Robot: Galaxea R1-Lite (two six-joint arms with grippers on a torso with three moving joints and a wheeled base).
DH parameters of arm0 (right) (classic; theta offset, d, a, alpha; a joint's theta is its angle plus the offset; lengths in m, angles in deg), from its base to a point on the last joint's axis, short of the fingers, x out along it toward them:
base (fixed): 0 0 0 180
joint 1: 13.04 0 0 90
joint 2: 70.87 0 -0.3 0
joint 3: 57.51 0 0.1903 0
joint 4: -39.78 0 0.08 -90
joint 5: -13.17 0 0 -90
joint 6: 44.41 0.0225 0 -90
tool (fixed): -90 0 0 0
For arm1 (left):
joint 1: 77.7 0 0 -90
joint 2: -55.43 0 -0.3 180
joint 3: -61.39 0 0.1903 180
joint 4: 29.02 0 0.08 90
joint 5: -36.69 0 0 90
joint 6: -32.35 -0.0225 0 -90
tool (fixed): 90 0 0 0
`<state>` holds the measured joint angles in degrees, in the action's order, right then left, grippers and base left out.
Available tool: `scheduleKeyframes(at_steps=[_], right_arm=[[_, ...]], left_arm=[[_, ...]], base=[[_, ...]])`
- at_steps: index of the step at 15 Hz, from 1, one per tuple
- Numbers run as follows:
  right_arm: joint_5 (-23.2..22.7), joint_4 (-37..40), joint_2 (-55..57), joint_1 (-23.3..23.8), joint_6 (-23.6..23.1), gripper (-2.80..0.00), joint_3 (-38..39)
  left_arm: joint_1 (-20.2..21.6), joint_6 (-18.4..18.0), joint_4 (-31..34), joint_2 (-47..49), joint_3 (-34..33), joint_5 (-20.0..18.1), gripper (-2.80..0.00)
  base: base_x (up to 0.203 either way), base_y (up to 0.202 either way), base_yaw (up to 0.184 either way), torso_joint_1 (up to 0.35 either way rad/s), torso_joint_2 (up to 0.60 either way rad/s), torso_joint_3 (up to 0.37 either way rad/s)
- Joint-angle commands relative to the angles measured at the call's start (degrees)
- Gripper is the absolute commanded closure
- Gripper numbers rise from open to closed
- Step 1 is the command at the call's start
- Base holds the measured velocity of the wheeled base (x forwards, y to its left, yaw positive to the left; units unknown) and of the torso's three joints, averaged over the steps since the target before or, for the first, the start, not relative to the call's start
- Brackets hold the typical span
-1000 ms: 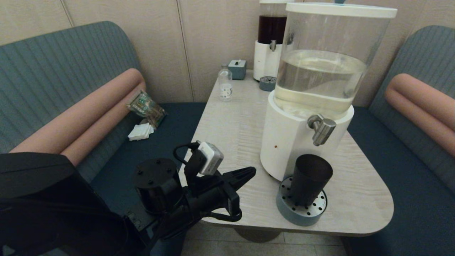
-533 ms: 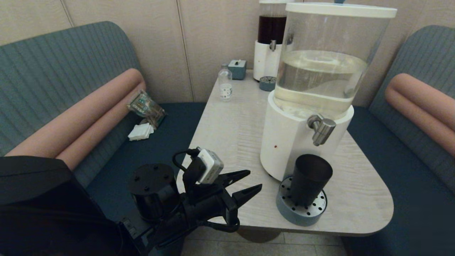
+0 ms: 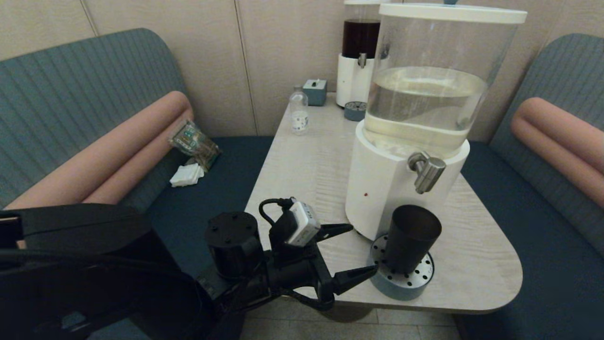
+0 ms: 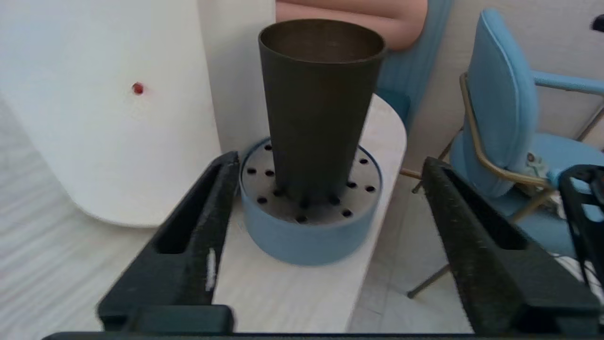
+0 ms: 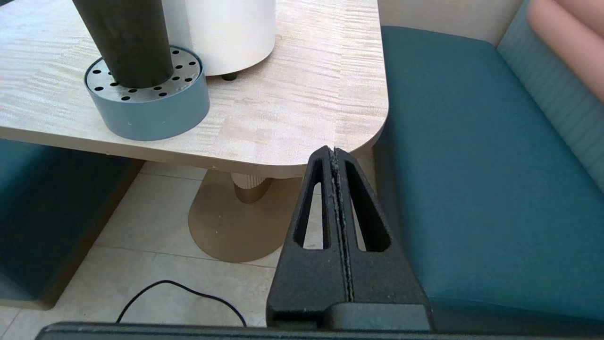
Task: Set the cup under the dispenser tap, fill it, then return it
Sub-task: Place the cup next to the water dispenser
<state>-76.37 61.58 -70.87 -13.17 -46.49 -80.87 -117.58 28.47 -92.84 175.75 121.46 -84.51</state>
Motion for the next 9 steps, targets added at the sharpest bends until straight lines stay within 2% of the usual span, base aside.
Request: scheduleKeyframes(at_steps=[1,6,9], right_arm=[[0.0,0.0,-0.1,0.0,0.0,0.00,0.7],[0.0,0.0,-0.1,0.0,0.0,0.00,0.7],[0.0,0.0,-0.1,0.0,0.0,0.00,0.7]], left_arm=[[-0.2,-0.2,-0.5,3.3,2.6,-0.2,-2.80],[-0.1,-0.4,-0.4,8.0,8.6,-0.3,-2.80],[-0.2,-0.4,-0.5,10.3,10.3,-1.8,-2.80]], base=[[0.000,0.000,0.000,0.000,0.00,0.000],[0.000,0.000,0.000,0.000,0.00,0.000],[0.000,0.000,0.000,0.000,0.00,0.000]])
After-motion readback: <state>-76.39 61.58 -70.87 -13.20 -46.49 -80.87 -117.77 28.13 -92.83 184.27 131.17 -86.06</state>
